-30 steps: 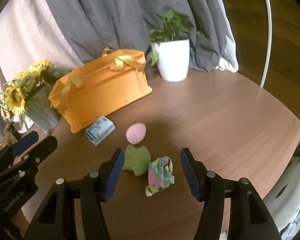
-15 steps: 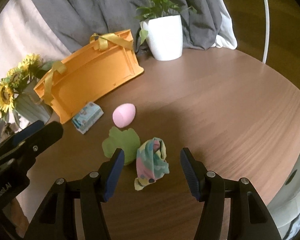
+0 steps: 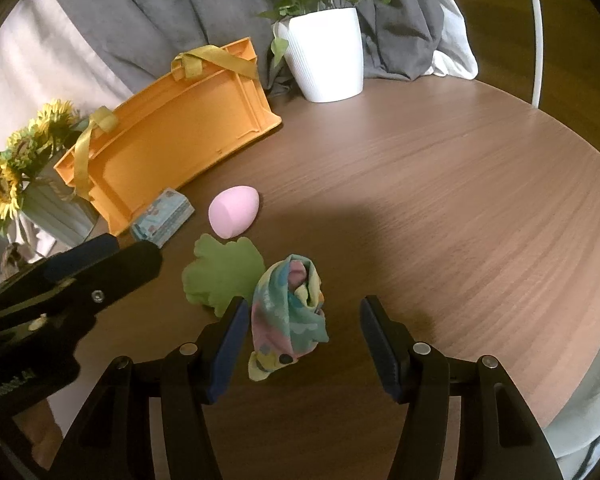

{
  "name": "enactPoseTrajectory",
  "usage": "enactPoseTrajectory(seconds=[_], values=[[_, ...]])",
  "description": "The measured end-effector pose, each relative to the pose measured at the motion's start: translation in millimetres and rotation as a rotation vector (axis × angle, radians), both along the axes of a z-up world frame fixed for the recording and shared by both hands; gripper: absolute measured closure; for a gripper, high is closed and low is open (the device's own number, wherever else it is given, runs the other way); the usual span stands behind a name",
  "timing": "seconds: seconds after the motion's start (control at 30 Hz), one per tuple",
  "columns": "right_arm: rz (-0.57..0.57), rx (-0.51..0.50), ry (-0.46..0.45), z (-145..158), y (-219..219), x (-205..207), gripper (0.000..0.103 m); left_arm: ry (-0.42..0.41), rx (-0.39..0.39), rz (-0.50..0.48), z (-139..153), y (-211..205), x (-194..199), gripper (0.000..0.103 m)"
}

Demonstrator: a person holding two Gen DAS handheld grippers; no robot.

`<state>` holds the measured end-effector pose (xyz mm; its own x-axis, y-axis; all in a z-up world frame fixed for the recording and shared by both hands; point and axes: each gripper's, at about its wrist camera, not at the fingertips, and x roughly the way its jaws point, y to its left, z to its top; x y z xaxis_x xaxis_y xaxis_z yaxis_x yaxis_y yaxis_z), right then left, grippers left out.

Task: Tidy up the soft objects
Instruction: 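Grasp the green frog plush with the left tool while the right tool grasps the pastel scarf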

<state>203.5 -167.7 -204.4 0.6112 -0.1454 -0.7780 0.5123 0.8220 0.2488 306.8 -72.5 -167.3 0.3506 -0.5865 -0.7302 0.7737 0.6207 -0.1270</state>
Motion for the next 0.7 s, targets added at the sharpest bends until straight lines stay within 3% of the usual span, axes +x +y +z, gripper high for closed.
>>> enactPoseTrajectory(seconds=[0.47, 0.7], values=[[0.036, 0.008, -0.006, -11.4, -3.7, 4.7, 0.045, 0.076, 0.014, -0.008, -25.6, -19.9, 9.2, 0.040], [0.048, -0.001, -0.008, -14.4, -6.0, 6.8, 0.059, 0.103, 0.026, 0.010, -35.3, -22.7, 11.6, 0.041]])
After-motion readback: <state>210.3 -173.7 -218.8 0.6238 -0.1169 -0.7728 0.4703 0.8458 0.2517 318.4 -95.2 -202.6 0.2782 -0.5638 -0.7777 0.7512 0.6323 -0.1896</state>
